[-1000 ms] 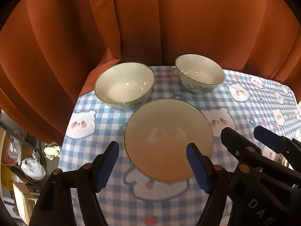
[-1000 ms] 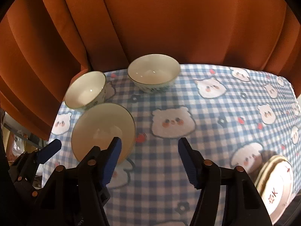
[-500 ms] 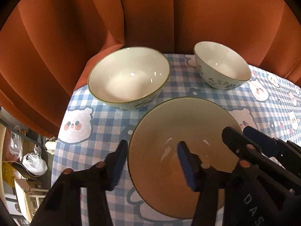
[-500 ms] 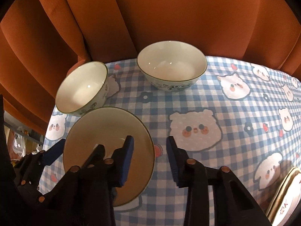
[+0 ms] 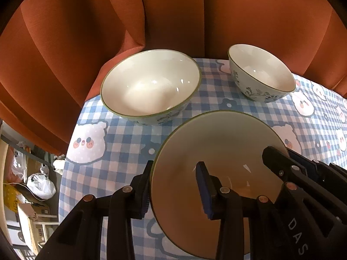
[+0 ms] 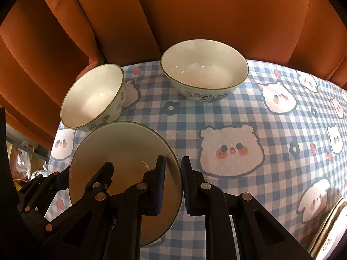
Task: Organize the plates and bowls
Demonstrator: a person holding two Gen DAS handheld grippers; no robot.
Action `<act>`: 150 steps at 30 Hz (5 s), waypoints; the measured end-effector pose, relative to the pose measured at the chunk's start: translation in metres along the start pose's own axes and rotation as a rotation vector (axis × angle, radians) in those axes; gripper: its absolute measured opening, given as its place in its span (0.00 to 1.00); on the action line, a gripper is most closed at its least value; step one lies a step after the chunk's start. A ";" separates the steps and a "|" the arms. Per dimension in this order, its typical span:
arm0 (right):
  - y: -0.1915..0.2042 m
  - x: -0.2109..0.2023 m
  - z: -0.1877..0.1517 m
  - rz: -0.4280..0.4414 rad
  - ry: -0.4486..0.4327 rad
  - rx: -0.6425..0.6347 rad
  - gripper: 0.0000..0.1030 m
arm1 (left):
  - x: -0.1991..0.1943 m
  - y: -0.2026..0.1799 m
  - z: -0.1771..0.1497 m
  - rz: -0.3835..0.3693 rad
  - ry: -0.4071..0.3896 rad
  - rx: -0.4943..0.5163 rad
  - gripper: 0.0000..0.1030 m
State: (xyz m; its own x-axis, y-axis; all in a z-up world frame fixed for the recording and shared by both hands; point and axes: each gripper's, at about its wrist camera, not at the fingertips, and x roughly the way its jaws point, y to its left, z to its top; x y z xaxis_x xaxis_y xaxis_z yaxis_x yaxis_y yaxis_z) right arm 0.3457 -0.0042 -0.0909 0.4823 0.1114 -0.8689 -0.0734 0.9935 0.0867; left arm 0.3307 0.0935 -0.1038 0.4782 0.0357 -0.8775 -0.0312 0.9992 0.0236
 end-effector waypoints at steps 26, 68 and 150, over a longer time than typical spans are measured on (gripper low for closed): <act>-0.056 -0.096 -0.065 -0.086 -0.066 0.064 0.18 | -0.079 -0.070 -0.059 -0.088 -0.067 0.071 0.37; -0.157 -0.109 -0.164 -0.013 0.048 0.022 0.18 | -0.088 -0.163 -0.152 -0.025 0.047 0.041 0.39; 0.078 0.009 0.075 -0.103 -0.167 0.108 0.63 | 0.018 0.062 0.091 -0.042 -0.166 0.091 0.78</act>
State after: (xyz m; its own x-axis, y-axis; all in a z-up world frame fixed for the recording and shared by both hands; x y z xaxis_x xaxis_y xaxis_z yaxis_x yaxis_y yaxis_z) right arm 0.4095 0.0755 -0.0551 0.6210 0.0023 -0.7838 0.0736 0.9954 0.0612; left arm 0.4170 0.1574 -0.0747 0.6155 -0.0119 -0.7880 0.0682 0.9969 0.0383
